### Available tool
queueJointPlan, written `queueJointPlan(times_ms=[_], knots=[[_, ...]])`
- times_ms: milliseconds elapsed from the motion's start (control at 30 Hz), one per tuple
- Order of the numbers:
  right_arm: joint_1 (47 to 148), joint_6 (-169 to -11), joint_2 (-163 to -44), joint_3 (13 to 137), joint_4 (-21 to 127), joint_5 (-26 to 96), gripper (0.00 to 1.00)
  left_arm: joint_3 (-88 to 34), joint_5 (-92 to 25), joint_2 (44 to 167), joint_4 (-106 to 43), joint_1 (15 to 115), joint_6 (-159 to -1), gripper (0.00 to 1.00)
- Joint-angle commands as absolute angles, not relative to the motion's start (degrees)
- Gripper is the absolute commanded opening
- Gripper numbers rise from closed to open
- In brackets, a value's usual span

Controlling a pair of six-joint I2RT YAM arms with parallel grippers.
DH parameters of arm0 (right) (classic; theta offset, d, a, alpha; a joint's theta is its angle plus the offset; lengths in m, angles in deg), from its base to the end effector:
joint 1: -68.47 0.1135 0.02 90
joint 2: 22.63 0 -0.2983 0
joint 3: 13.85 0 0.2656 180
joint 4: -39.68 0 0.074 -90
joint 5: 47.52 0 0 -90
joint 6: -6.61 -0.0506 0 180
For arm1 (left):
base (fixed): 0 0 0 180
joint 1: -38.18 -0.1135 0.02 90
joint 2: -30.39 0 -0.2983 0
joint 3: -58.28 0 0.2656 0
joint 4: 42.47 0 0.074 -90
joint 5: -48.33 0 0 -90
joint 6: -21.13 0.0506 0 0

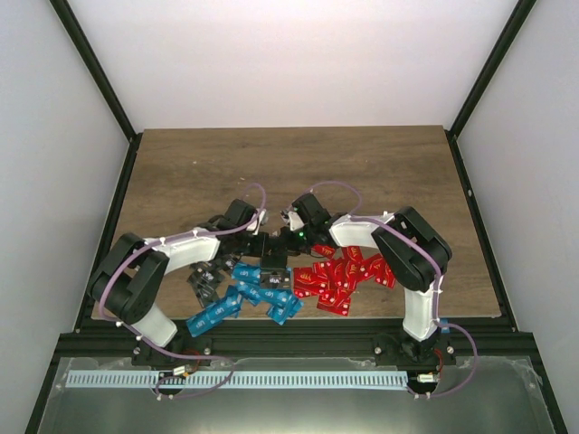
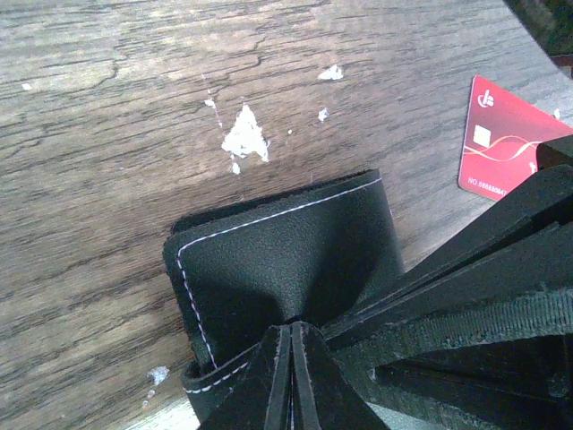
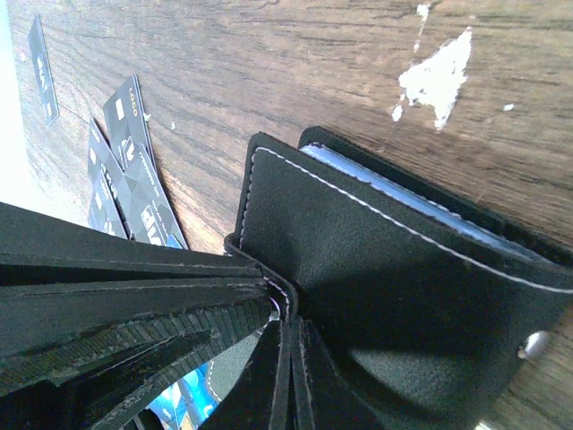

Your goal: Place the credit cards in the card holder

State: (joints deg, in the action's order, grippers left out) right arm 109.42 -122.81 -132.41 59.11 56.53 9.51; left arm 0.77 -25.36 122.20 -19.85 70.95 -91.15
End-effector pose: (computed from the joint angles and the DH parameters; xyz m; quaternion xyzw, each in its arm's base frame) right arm 0.2860 0.2846 0.1412 -0.1006 0.9098 0.3989 0.0544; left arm 0.2578 -0.1828 0.1593 0.1270 0.9413 -0.2508 0.1871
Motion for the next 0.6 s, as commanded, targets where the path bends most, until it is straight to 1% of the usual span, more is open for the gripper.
queueJointPlan(times_ms=[0,300,567], knots=[[110.05,-123.11,-133.46,56.78,62.73,10.55,0.01,2.14,-25.77,121.54,-17.31,73.06,-91.09,0.04],[110.2,-123.39,-133.66,56.48,62.24,10.42,0.01,3.11,-31.38,124.37,-13.33,77.36,-92.36,0.04],[110.3,-124.07,-133.82,55.57,61.35,10.36,0.01,7.65,-33.95,126.26,-13.61,81.33,-97.12,0.04]])
